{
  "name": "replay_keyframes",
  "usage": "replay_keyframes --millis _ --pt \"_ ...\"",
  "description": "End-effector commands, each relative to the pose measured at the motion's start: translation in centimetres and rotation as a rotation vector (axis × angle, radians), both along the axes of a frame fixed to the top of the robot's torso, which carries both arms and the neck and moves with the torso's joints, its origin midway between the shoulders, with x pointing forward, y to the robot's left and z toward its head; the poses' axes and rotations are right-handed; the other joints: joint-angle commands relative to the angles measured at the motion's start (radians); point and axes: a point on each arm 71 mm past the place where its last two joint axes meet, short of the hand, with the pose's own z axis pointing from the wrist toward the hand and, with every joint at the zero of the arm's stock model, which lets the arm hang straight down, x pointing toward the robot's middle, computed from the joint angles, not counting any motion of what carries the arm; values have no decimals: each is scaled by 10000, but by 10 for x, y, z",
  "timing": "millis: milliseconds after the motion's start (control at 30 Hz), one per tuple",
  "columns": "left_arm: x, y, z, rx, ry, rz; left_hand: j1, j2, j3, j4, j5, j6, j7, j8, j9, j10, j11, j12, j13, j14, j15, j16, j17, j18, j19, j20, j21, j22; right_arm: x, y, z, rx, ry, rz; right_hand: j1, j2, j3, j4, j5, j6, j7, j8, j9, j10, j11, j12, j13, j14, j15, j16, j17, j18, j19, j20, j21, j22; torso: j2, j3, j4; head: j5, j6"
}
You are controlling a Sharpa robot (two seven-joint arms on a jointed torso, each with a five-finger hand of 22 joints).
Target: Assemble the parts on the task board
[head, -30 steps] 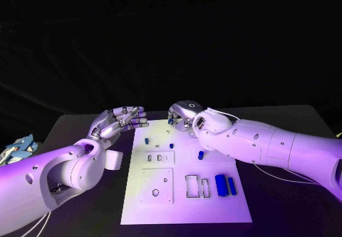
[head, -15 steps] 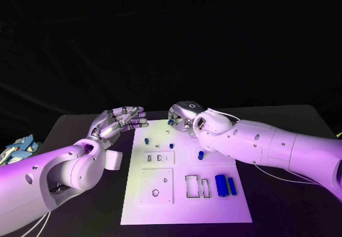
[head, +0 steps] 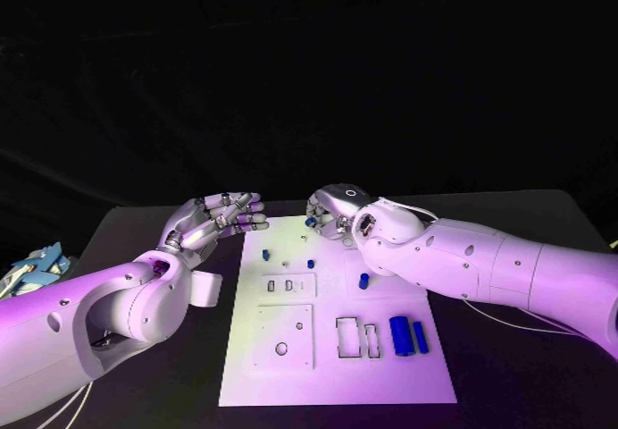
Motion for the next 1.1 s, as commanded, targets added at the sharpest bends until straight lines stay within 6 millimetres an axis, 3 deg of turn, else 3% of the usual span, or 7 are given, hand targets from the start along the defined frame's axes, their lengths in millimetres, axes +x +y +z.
replay_keyframes --millis 33,133,267,300,333,1100 --pt "0 -2 2 -87 -94 -187 38 -31 84 1 -37 -33 342 -36 -15 -16 65 -23 -8 44 32 -23 11 134 67 18 -62 -9 0 0 -2 -115 78 -71 -32 -12 -6 55 19 11 25 33 432 -86 -18 -53 7 289 -11 15 -13 -59 -1 8 -19 0 12 -3 1 -6 9" --pt "0 -2 2 -86 -95 -185 38 -31 84 1 -37 -33 342 -36 -15 -16 65 -23 -8 44 32 -23 11 134 67 18 -62 -9 1 0 -3 -158 121 -119 -71 -74 -5 91 4 -75 57 -1 457 -173 11 -101 1 276 11 8 -46 -50 -34 23 -51 -39 11 1 2 -12 16" --pt "0 -2 2 -85 -97 -184 38 -31 84 1 -37 -33 342 -36 -15 -16 65 -23 -8 44 32 -23 11 134 67 18 -62 -9 2 1 -3 -178 155 -149 -234 -342 -29 227 95 -585 271 -316 427 -625 198 -350 -89 208 164 -70 -231 -17 -178 132 -196 -216 18 -6 6 -23 28" --pt "0 -2 2 -84 -98 -182 38 -31 84 1 -37 -33 342 -36 -15 -16 65 -23 -8 44 32 -23 11 134 67 18 -62 -9 2 1 -3 -186 172 -147 -308 -532 -108 283 125 -948 393 -570 374 -865 308 -470 -145 170 252 -109 -331 7 -265 211 -287 -326 22 -9 9 -23 28" --pt "0 -2 2 -83 -98 -181 38 -31 84 1 -37 -33 342 -36 -15 -16 65 -23 -8 44 32 -23 11 134 67 18 -62 -9 2 2 -4 -194 186 -145 -308 -583 -138 302 112 -1096 410 -683 355 -948 335 -503 -164 153 279 -123 -377 22 -302 247 -327 -373 22 -8 11 -24 28" --pt "1 -1 2 -65 -79 -163 32 -53 142 -1 -46 -27 346 -51 -14 7 69 -77 -4 48 36 -63 37 135 75 22 -83 -38 2 4 -2 -8 32 -174 -219 -487 -136 379 76 -987 387 -720 424 -809 307 -388 -135 149 271 -71 -363 30 -283 283 -325 -321 17 18 6 2 -4"
